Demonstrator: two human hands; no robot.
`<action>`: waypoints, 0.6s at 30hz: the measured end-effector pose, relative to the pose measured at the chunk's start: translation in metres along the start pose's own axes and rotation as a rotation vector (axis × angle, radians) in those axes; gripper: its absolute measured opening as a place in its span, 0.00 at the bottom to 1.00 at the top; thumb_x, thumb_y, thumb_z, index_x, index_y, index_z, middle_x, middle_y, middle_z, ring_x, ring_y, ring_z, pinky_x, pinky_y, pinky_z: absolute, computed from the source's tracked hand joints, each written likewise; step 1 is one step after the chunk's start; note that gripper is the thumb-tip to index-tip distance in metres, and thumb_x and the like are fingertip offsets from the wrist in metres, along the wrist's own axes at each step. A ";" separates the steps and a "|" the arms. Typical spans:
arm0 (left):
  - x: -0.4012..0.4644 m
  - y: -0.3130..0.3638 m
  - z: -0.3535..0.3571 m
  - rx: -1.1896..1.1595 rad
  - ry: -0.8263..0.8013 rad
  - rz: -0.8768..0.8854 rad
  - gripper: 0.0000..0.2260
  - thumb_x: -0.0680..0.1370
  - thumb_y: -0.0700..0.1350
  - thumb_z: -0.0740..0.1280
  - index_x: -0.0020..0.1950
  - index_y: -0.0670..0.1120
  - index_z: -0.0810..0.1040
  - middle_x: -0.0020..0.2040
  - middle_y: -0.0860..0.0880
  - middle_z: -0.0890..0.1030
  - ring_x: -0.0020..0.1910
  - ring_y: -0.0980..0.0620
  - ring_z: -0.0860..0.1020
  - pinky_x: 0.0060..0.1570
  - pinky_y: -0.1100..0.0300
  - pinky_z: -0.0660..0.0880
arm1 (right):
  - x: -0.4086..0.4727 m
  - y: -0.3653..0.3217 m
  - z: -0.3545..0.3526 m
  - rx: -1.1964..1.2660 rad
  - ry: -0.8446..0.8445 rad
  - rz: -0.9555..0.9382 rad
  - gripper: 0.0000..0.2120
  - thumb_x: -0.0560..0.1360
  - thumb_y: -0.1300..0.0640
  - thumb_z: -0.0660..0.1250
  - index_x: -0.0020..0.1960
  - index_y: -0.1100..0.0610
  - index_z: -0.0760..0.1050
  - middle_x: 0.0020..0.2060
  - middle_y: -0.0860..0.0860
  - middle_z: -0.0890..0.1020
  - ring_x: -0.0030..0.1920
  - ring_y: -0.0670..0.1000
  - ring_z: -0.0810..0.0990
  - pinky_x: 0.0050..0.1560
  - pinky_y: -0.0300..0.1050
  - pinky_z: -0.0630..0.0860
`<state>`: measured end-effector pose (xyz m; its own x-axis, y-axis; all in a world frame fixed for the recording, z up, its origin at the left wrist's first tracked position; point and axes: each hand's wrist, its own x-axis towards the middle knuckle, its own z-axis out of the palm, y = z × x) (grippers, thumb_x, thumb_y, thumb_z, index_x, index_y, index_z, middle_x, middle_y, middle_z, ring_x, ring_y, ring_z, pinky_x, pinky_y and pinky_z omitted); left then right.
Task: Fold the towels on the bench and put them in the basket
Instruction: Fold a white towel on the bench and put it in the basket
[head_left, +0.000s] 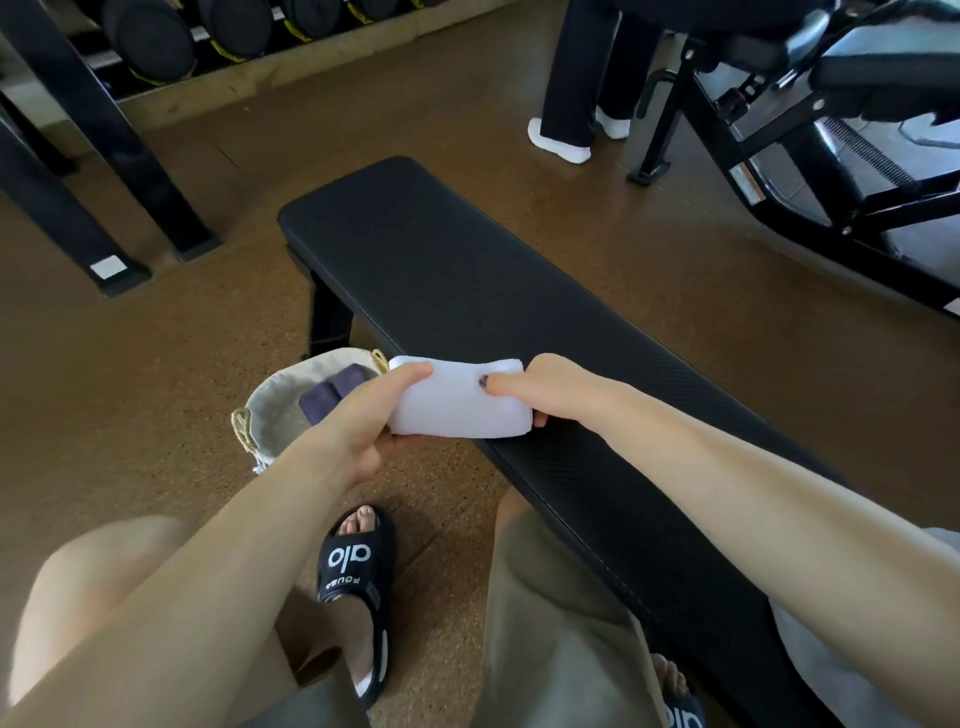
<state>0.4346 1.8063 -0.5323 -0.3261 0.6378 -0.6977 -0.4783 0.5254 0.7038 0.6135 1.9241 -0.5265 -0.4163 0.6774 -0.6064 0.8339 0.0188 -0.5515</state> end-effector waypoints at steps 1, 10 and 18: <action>-0.002 0.002 -0.005 0.068 0.005 0.042 0.23 0.76 0.51 0.75 0.67 0.48 0.73 0.62 0.43 0.80 0.58 0.46 0.82 0.53 0.48 0.83 | -0.003 -0.003 0.000 -0.017 -0.032 -0.011 0.20 0.77 0.39 0.66 0.52 0.57 0.77 0.43 0.53 0.83 0.41 0.51 0.81 0.43 0.45 0.72; -0.026 0.086 -0.076 0.828 -0.231 0.234 0.14 0.78 0.54 0.72 0.59 0.48 0.80 0.53 0.47 0.85 0.51 0.50 0.84 0.48 0.55 0.80 | 0.001 -0.068 0.029 0.349 -0.406 -0.388 0.32 0.72 0.55 0.74 0.74 0.52 0.70 0.63 0.49 0.79 0.64 0.49 0.77 0.72 0.50 0.70; 0.024 0.116 -0.157 0.997 -0.203 0.183 0.15 0.75 0.61 0.73 0.56 0.55 0.83 0.57 0.51 0.83 0.59 0.49 0.81 0.63 0.46 0.77 | 0.062 -0.106 0.130 0.693 -0.632 -0.217 0.19 0.79 0.59 0.70 0.69 0.52 0.74 0.57 0.51 0.82 0.62 0.54 0.80 0.66 0.52 0.78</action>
<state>0.2431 1.7939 -0.4885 -0.1376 0.7896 -0.5980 0.4877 0.5795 0.6529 0.4522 1.8684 -0.5797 -0.8235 0.1852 -0.5362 0.4009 -0.4788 -0.7810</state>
